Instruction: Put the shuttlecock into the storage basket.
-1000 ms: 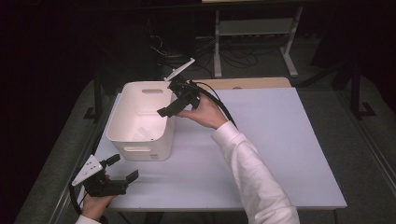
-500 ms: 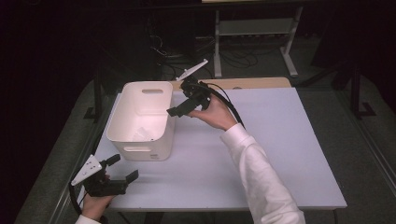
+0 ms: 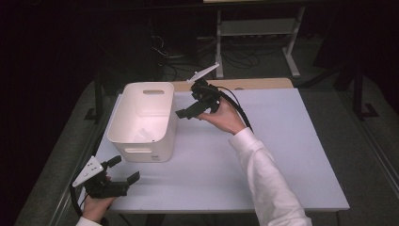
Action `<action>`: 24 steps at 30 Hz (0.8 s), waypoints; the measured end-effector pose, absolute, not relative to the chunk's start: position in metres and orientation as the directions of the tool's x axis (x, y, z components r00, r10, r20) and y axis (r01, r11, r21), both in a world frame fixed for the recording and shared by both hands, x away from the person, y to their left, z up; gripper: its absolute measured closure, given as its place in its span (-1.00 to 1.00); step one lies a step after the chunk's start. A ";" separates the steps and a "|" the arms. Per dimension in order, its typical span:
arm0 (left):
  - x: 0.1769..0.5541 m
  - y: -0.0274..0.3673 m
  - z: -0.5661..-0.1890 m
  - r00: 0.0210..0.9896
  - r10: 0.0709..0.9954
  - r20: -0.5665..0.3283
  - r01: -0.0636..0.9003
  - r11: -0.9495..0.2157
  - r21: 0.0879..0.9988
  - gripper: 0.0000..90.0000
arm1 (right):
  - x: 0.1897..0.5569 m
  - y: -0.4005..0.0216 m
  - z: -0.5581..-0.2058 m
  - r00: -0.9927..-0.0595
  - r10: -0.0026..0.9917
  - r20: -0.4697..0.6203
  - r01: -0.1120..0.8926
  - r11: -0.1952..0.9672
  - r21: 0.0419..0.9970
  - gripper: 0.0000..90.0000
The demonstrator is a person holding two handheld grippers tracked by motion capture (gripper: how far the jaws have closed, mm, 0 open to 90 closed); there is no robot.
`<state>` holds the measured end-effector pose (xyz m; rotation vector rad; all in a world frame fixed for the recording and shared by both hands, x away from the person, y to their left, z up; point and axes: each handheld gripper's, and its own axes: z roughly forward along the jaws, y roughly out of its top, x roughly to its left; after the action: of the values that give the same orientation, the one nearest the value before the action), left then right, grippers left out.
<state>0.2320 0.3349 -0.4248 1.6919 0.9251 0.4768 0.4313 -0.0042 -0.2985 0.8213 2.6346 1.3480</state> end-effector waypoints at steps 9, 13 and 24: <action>0.232 0.334 -0.425 0.615 0.776 -0.144 0.336 -0.092 0.937 -1.00 | 0.430 -0.015 -0.302 -0.847 0.503 0.173 0.434 0.465 0.772 -1.00; 0.232 0.335 -0.425 0.615 0.776 -0.138 0.337 -0.101 0.936 -1.00 | 0.430 -0.019 -0.303 -0.845 0.508 0.170 0.435 0.466 0.771 -1.00; 0.232 0.335 -0.425 0.614 0.777 -0.138 0.336 -0.099 0.937 -1.00 | 0.428 -0.029 -0.306 -0.841 0.512 0.172 0.439 0.461 0.771 -1.00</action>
<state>0.2322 0.3348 -0.4250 1.6915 0.9248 0.4782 0.4282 -0.0292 -0.3056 0.8520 2.6128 1.3402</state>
